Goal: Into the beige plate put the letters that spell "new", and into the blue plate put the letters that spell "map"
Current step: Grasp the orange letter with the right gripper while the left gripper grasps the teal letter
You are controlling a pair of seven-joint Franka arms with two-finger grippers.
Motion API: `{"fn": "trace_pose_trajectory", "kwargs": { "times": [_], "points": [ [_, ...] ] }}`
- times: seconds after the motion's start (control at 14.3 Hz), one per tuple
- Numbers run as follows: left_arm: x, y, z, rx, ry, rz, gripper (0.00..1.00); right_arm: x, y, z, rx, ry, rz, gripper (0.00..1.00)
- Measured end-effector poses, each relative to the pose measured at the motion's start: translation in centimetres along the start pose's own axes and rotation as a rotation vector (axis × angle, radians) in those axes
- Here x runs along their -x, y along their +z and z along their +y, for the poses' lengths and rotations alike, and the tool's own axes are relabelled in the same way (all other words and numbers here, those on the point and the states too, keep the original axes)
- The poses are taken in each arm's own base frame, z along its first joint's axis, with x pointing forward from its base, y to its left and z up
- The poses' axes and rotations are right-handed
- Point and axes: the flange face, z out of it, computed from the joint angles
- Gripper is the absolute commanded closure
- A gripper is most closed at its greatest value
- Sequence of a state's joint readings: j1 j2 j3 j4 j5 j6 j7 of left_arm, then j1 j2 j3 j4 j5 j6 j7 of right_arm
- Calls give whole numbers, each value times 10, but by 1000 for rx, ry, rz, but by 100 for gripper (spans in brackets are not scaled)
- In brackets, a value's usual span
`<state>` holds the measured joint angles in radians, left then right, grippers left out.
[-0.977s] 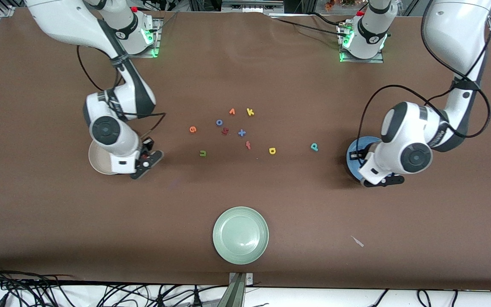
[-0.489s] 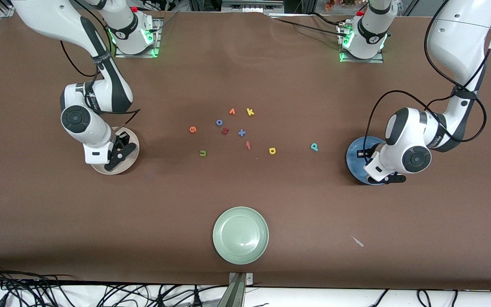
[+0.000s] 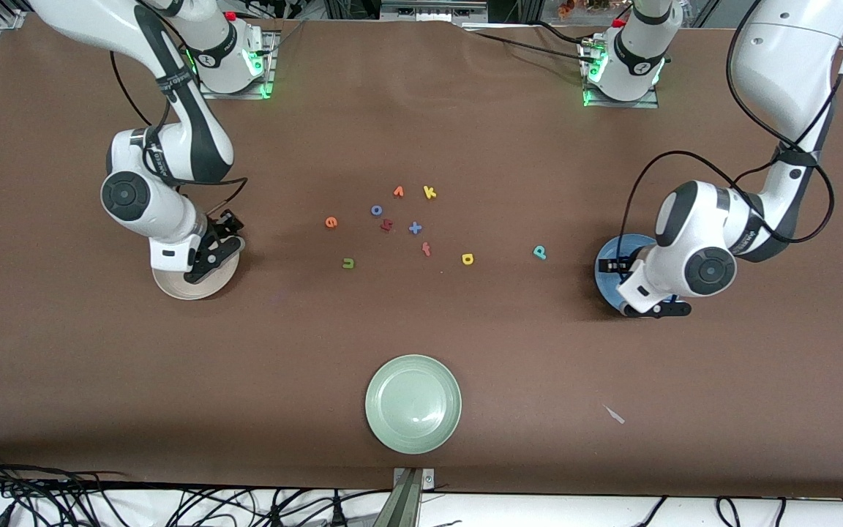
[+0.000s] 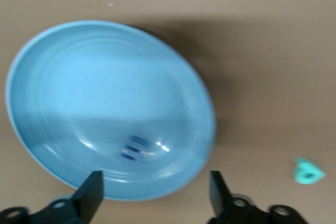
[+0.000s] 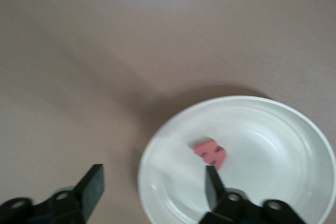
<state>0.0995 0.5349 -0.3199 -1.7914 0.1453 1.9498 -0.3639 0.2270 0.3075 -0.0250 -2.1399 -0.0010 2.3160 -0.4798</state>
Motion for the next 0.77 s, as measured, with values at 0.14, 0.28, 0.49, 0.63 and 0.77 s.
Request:
{"fn": "trace_pose_trajectory", "kwargs": {
  "times": [0.14, 0.28, 0.49, 0.63, 0.77],
  "points": [
    [16, -9, 44, 12, -65, 8, 0, -12, 0, -25, -10, 60, 2, 0],
    [32, -9, 86, 17, -122, 12, 0, -25, 1, -58, -19, 114, 8, 0],
    [44, 9, 129, 31, -179, 36, 0, -35, 13, -101, -18, 184, 80, 0],
    [44, 30, 139, 42, -184, 32, 5, -35, 26, -124, -21, 226, 119, 0],
    [42, 53, 142, 56, -184, 24, 23, -38, 33, -148, -27, 265, 131, 0]
  ]
}}
